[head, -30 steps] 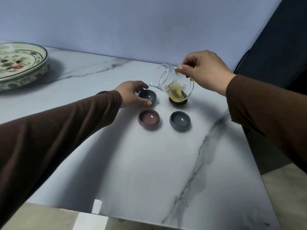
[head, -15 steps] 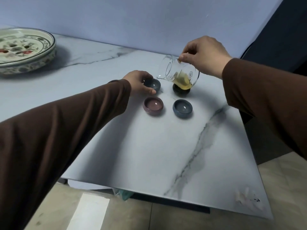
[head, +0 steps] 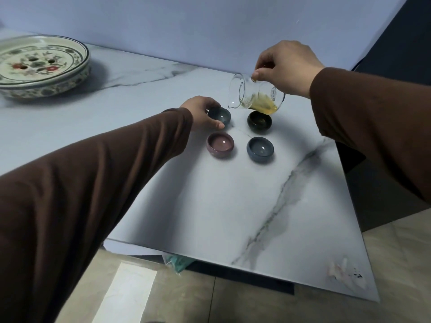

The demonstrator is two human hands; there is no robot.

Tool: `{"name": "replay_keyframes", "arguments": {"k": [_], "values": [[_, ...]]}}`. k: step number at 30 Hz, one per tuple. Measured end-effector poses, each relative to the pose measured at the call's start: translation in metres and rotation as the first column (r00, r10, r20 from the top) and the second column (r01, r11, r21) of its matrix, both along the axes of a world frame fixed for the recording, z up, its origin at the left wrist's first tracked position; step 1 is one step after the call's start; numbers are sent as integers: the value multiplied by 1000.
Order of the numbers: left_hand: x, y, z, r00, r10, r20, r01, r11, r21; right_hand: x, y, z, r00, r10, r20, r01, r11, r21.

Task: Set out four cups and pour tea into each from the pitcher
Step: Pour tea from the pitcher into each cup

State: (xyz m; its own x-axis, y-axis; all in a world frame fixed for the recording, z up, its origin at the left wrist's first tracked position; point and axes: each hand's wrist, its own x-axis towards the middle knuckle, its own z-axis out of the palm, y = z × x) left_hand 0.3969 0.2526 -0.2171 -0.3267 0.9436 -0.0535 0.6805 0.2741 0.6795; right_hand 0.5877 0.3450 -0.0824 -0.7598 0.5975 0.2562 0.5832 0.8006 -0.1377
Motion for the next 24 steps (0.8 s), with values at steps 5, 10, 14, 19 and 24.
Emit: {"name": "replay_keyframes", "arguments": {"k": [5,10,14,19,24], "values": [[-1,0,0,1000,-3,1,3,1000,-3,-5,3,3,1000,18,12,-19,999,31],[-1,1,-2,1000,-6,11,5,1000,4,-9,3,3,998,52,41,-55,996,65],[-2,2,-2,1000,-9,13,9,1000,5,-12,2,3,996,76,53,-81,993,88],[-2,2,-3,1000,-7,15,7,1000,9,-17,2,5,994,93,63,-99,990,104],[-2,2,-3,1000,-3,11,3,1000,16,-22,0,8,991,107,75,-116,986,119]]}}
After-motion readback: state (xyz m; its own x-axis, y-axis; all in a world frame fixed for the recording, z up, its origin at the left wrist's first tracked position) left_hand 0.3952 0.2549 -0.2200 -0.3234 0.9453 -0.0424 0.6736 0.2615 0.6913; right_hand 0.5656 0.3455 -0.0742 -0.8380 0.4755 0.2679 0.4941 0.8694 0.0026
